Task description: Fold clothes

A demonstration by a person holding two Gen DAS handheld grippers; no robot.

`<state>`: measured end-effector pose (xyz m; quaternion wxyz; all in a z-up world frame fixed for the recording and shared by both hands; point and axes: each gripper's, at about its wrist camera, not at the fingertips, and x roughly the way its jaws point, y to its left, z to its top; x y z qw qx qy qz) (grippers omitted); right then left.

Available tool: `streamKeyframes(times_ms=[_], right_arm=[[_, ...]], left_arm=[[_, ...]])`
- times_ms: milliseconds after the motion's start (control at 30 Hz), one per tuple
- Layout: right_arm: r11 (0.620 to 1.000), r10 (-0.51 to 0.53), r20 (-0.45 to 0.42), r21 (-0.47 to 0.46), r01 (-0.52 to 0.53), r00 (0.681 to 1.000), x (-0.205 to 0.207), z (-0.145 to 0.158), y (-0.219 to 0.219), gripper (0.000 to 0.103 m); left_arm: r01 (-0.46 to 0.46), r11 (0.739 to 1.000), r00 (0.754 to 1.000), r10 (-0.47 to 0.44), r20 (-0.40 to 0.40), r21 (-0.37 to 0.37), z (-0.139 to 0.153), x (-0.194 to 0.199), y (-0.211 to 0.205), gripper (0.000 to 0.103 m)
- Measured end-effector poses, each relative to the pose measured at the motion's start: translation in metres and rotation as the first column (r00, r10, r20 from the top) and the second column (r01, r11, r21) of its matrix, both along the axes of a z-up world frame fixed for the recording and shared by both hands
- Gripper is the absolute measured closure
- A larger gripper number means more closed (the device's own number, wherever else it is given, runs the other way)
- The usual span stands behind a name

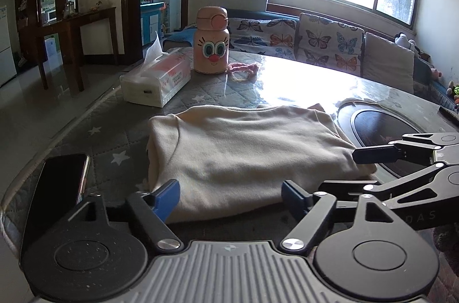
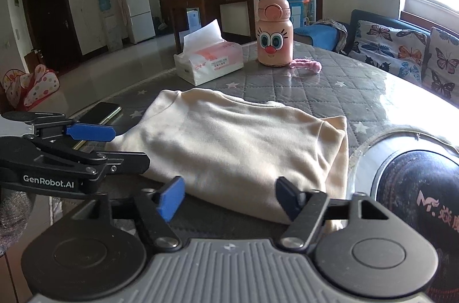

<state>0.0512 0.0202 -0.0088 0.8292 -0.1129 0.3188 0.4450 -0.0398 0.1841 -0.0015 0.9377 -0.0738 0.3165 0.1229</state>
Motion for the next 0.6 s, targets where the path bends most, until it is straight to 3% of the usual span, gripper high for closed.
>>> streamKeyframes(times_ms=[300,600], right_arm=[[0.999,-0.015,0.013,0.029,0.015,1.000,-0.019,-0.001,-0.013,0.015],[0.999,-0.009,0.031,0.032,0.008,0.999,-0.041,-0.004,-0.023,0.006]], left_arm=[[-0.026,0.999,1.000,0.026,0.016,0.026,0.000,-0.020,-0.009,0.009],[-0.046,0.998,0.999,0.045,0.025,0.040,-0.002,-0.041,-0.019,0.005]])
